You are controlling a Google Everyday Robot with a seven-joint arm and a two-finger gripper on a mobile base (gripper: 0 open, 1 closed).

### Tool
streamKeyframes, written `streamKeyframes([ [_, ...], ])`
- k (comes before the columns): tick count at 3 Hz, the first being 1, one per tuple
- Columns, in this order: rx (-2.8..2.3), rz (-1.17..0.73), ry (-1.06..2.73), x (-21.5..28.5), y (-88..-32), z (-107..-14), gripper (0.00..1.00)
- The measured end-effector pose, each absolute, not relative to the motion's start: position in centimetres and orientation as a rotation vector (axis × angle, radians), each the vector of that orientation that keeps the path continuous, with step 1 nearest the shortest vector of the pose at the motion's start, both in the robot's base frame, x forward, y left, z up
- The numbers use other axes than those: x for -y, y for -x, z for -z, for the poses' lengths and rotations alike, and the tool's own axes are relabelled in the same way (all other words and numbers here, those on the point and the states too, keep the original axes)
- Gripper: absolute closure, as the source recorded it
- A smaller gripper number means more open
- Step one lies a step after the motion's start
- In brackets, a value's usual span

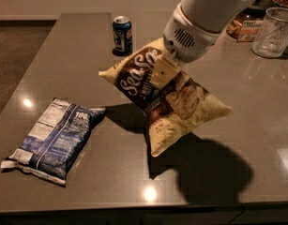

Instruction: Move brown chip bag near blue chip bag

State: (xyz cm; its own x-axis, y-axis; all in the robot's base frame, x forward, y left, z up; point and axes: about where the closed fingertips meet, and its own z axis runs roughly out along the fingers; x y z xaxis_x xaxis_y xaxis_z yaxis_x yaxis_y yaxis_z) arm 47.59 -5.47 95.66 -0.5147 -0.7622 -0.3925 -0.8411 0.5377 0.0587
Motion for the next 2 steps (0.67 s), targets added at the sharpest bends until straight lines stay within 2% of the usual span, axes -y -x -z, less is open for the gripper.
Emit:
streamKeyframes([
  [1, -2.385, -0.401, 1.439, 2.0, -47.7, -96.2, 0.83],
  [2, -2.321, -0.478, 1.536, -1.4, -47.8, -95.9, 0.52],
])
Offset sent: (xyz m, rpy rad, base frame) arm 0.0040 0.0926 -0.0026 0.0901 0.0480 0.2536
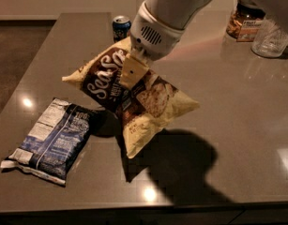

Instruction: Move brown chip bag near blue chip bag

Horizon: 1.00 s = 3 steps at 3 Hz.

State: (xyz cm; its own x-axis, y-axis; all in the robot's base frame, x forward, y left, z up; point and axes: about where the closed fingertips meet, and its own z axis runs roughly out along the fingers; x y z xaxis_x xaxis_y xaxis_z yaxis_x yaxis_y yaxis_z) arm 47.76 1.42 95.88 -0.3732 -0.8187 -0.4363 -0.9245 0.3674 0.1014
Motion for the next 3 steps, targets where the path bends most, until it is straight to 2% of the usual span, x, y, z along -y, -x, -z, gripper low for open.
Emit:
streamKeyframes([
  [1, -2.279, -0.505, 1.576, -2.98, -47.54, -95.72, 0.3],
  [2, -2.275, -0.501, 1.576, -3.09, -47.46, -95.84, 0.0],
  [3, -2.274, -0.501, 1.576, -3.12, -47.44, -95.86, 0.0],
])
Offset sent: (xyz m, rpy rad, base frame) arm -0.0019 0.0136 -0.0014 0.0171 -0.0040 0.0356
